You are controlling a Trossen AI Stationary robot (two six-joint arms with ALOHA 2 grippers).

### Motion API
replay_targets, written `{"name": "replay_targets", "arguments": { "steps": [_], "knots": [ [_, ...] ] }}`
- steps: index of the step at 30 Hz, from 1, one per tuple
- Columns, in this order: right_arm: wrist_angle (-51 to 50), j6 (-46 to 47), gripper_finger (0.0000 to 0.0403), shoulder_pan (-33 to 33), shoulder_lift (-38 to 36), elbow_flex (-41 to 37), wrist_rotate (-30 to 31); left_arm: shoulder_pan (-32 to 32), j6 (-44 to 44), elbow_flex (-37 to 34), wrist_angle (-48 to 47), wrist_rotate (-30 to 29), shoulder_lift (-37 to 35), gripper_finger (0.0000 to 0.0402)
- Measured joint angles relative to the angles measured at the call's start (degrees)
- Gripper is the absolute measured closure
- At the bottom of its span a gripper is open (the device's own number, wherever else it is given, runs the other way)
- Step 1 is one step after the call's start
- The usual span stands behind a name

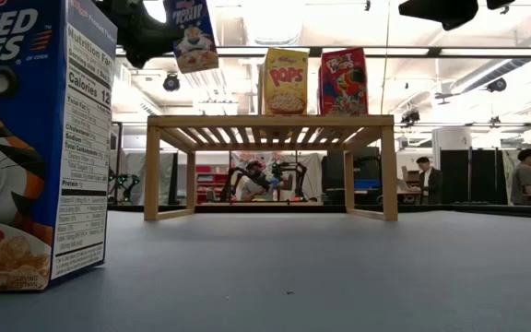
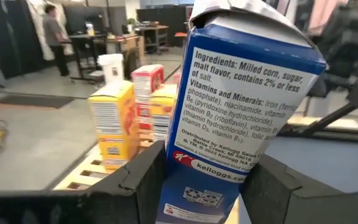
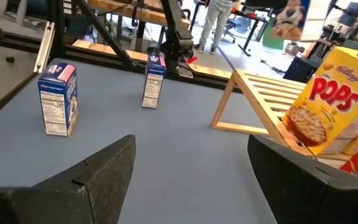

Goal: Stack cereal on shelf
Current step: Put the top right blue cereal box on the shelf

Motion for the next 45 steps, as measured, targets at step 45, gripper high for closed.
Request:
{"name": "replay_targets", "arguments": {
  "steps": [45],
  "knots": [
    [-0.18, 1.65, 0.0113, -0.04, -3.46, -4.76, 0.01, 25.49, 7.82, 18.85, 1.61, 28.27, 41.47, 0.0218]
  ]
}}
